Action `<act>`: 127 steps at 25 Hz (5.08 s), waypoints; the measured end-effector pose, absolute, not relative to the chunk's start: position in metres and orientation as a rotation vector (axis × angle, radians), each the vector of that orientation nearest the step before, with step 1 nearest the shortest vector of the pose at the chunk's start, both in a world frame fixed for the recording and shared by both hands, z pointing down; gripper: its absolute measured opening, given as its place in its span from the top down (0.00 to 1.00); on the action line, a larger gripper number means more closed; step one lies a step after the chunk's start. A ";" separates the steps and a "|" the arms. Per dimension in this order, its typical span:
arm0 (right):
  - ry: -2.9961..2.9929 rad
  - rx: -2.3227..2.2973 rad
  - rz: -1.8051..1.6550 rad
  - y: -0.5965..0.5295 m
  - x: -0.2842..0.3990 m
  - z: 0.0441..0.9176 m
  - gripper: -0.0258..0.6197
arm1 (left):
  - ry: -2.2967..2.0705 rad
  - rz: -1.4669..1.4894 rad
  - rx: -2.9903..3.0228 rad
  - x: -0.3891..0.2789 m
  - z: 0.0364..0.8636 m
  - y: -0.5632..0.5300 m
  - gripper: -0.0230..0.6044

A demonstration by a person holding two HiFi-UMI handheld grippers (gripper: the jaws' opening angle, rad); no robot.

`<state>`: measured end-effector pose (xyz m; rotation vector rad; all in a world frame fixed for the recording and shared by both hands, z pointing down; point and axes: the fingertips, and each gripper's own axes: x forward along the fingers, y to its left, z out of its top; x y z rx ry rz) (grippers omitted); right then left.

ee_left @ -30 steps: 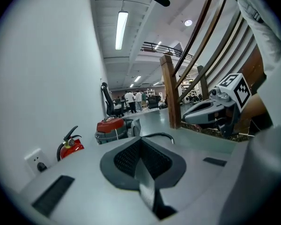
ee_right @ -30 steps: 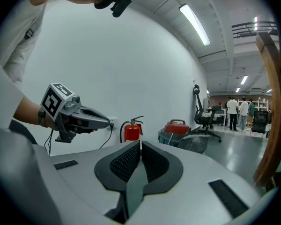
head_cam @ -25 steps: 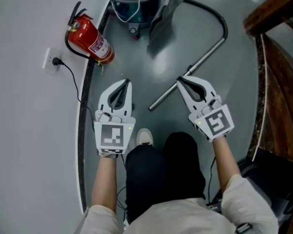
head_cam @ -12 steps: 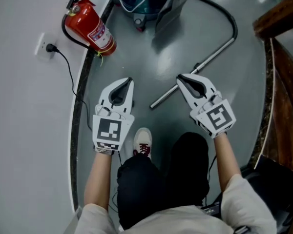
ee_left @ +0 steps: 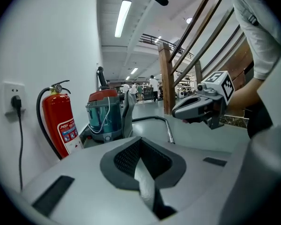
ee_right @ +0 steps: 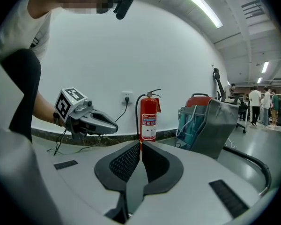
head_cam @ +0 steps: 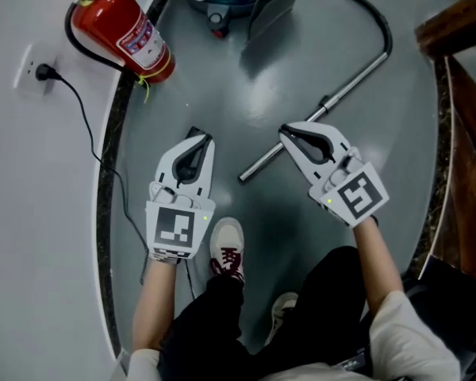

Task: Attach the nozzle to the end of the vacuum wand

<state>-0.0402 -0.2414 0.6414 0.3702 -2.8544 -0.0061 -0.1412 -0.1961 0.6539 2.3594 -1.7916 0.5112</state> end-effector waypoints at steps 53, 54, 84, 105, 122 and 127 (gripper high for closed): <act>-1.884 -0.694 -0.417 -0.171 -0.021 0.939 0.62 | -0.771 1.256 2.215 -0.171 0.894 -0.107 0.74; -1.879 -0.692 -0.437 -0.172 -0.021 0.941 0.62 | -0.741 1.273 2.208 -0.171 0.897 -0.106 0.73; -1.810 -0.649 -0.518 -0.187 -0.027 0.959 0.66 | -0.582 1.371 2.199 -0.180 0.926 -0.099 0.66; -1.897 -0.617 -0.551 -0.196 -0.061 0.927 0.67 | -0.465 1.587 2.276 -0.181 0.943 -0.093 0.60; -1.957 -0.562 -0.603 -0.207 -0.078 0.905 0.68 | -0.701 1.198 2.304 -0.175 0.917 -0.107 0.64; -1.974 -0.547 -0.611 -0.211 -0.083 0.899 0.68 | -0.793 1.043 2.311 -0.171 0.906 -0.107 0.64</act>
